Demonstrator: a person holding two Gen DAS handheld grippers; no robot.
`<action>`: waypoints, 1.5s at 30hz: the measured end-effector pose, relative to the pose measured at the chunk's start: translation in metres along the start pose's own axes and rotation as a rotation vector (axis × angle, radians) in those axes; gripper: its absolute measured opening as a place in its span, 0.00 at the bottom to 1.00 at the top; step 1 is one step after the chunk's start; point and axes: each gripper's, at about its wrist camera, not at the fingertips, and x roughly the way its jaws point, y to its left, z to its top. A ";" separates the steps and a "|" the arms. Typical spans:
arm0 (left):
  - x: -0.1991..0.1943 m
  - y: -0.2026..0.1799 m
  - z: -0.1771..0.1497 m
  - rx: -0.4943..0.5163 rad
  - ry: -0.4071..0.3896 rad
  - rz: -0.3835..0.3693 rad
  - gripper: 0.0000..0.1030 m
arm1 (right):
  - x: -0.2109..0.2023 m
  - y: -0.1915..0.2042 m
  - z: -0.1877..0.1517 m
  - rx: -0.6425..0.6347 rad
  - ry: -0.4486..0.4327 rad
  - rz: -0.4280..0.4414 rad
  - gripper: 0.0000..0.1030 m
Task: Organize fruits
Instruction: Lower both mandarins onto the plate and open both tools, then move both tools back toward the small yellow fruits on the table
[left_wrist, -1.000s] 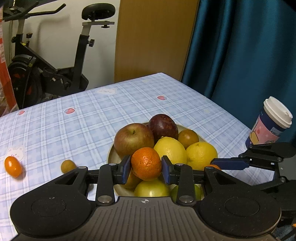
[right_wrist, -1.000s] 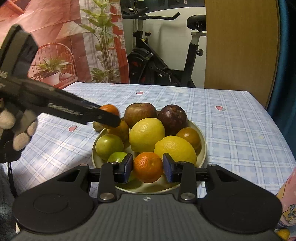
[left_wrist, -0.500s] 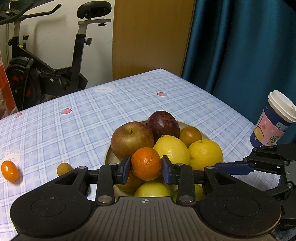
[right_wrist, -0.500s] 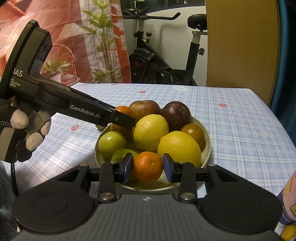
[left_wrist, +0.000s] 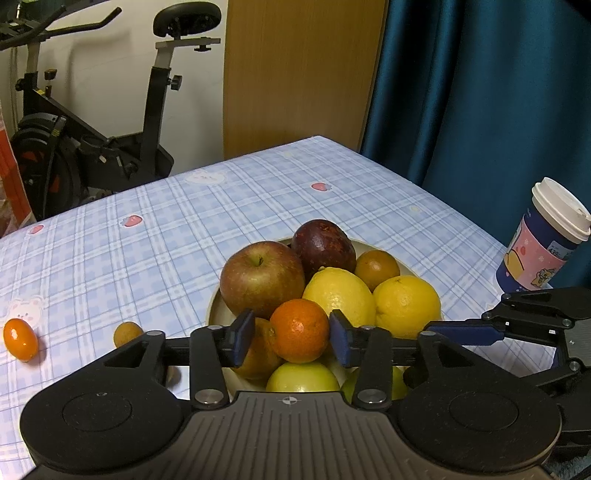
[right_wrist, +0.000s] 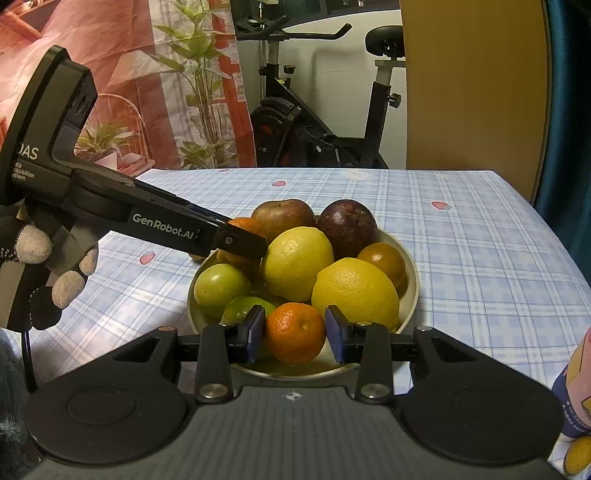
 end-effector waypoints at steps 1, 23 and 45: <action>-0.001 0.001 0.000 -0.003 -0.002 0.004 0.53 | 0.000 0.000 0.000 0.000 0.000 -0.002 0.38; -0.062 0.078 0.002 -0.178 -0.112 0.132 0.57 | 0.003 0.009 0.020 -0.024 -0.033 -0.001 0.38; -0.100 0.163 -0.001 -0.237 -0.172 0.239 0.51 | 0.107 0.091 0.087 -0.220 0.066 0.122 0.38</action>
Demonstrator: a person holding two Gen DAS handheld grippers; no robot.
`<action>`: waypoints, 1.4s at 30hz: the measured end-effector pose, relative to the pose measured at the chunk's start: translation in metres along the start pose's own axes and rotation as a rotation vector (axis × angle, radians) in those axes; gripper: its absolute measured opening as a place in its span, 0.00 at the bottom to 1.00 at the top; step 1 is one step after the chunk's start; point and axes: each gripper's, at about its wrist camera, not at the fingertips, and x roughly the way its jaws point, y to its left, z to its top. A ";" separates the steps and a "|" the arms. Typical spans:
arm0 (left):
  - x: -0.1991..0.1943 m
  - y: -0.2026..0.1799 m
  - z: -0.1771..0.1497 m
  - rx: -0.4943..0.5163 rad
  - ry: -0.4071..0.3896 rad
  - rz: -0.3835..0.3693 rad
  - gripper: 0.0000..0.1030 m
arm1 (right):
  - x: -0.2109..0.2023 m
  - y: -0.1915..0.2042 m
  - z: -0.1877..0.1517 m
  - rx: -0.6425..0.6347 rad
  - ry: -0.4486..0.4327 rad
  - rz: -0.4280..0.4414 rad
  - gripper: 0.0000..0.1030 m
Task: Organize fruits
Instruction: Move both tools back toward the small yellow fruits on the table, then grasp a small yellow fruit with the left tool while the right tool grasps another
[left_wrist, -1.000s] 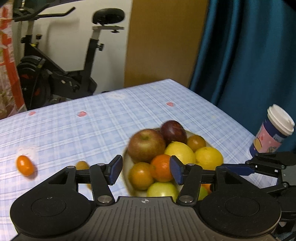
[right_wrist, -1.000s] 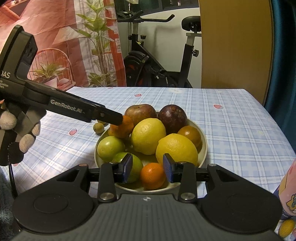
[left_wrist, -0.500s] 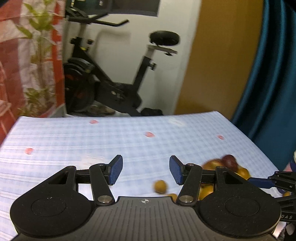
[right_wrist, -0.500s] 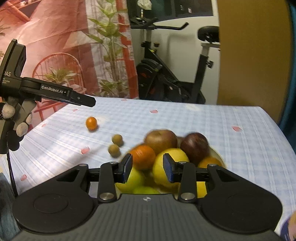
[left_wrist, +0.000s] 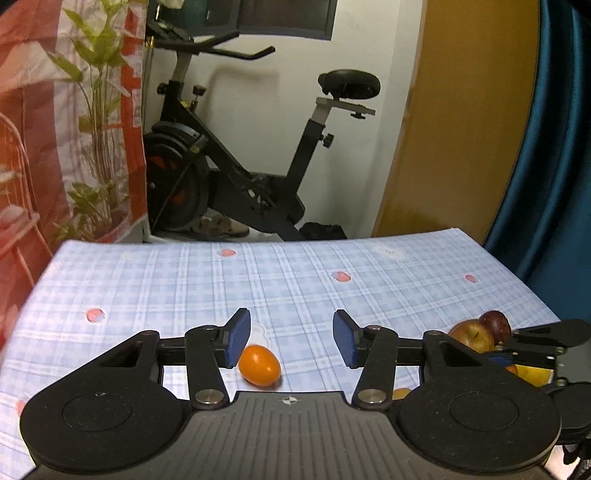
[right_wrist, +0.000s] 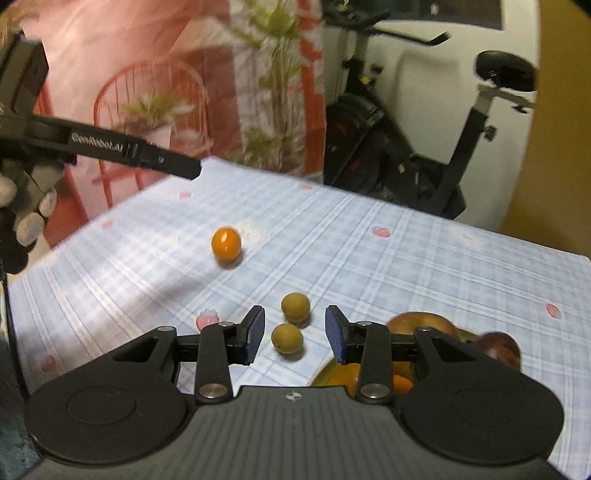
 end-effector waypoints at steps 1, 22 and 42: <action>0.004 0.001 -0.002 -0.010 0.007 -0.009 0.50 | 0.007 0.002 0.002 -0.014 0.025 -0.004 0.38; 0.037 0.001 -0.025 -0.021 0.073 -0.104 0.48 | 0.064 0.006 0.002 -0.028 0.227 -0.016 0.30; 0.074 -0.042 -0.040 0.059 0.160 -0.206 0.48 | -0.007 -0.010 -0.016 0.078 0.045 -0.076 0.28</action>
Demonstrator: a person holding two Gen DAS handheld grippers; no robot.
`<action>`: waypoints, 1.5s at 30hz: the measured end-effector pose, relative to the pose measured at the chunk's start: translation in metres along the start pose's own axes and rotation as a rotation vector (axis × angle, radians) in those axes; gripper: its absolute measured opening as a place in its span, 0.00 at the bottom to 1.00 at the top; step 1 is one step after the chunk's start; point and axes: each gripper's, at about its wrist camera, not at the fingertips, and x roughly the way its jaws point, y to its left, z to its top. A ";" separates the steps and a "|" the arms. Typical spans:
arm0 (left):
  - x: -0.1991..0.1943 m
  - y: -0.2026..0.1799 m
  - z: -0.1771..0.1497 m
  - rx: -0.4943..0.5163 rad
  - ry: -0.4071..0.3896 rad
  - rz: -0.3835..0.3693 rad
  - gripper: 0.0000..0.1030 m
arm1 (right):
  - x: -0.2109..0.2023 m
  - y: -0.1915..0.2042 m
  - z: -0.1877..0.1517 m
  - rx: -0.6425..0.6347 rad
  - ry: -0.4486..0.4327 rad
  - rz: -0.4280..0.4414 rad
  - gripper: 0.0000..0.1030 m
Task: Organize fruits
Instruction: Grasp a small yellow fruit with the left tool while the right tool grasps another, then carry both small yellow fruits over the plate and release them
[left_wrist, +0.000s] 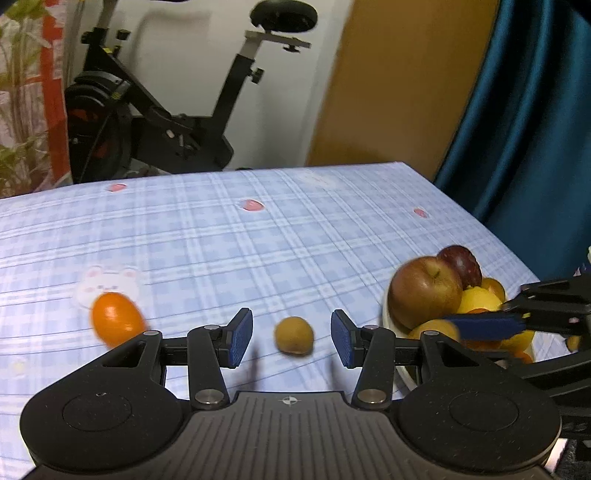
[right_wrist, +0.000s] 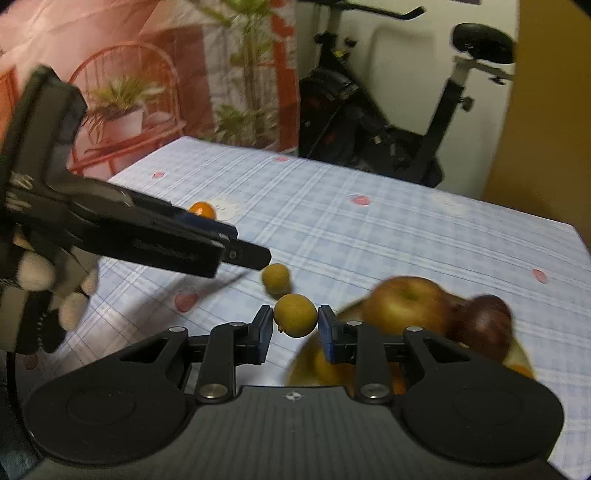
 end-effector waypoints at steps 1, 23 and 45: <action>0.004 -0.002 0.000 0.002 0.008 0.001 0.48 | -0.004 -0.003 -0.002 0.009 -0.007 -0.007 0.28; -0.007 -0.019 -0.005 -0.006 -0.003 0.014 0.29 | -0.038 -0.011 -0.014 0.042 -0.106 -0.002 0.28; -0.015 -0.138 0.009 0.186 -0.046 -0.099 0.29 | -0.092 -0.067 -0.079 0.219 -0.143 -0.109 0.28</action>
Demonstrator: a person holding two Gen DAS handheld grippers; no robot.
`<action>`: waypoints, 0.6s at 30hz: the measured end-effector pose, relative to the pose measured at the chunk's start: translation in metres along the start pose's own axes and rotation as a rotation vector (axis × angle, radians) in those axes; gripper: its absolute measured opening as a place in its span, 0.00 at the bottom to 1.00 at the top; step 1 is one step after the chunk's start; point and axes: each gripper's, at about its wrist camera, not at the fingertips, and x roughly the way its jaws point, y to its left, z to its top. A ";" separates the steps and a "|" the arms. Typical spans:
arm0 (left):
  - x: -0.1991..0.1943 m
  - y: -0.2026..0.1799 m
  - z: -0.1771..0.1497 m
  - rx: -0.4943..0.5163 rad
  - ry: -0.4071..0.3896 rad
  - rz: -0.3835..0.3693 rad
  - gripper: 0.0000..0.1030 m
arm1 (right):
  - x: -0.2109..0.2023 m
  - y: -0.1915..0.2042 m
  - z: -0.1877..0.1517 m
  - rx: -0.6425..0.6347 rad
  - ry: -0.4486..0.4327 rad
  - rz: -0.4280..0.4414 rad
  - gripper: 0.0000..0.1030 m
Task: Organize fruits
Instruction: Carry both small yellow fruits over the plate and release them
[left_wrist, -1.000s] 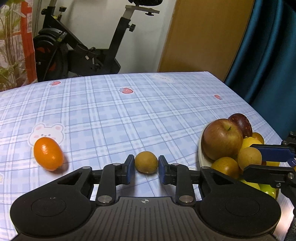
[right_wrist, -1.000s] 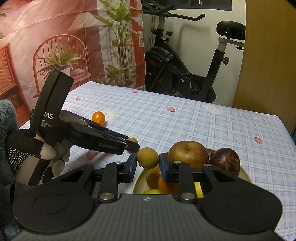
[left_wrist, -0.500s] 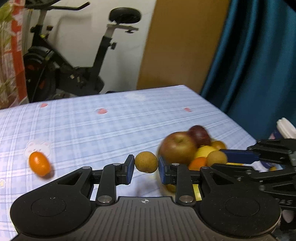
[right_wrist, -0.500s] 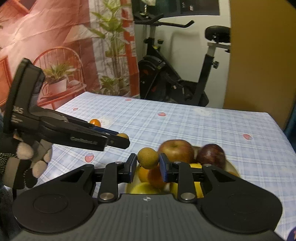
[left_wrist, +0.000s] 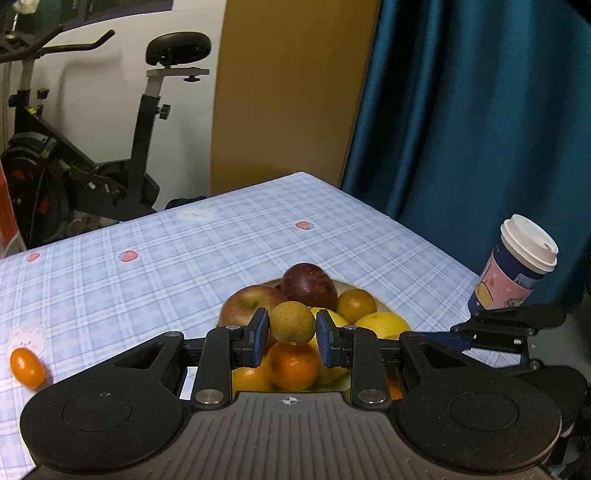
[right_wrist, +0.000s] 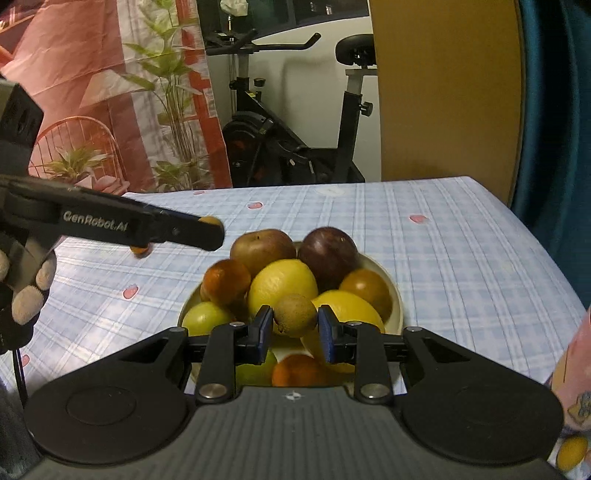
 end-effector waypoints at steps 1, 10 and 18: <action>0.002 -0.002 0.001 0.006 0.004 0.001 0.29 | -0.001 0.000 -0.001 0.001 0.001 0.004 0.28; 0.011 -0.016 0.000 0.054 0.043 -0.014 0.29 | 0.004 0.005 -0.008 -0.013 0.006 0.035 0.28; 0.012 -0.020 -0.004 0.067 0.062 -0.020 0.29 | 0.003 0.002 -0.012 0.000 0.003 0.041 0.28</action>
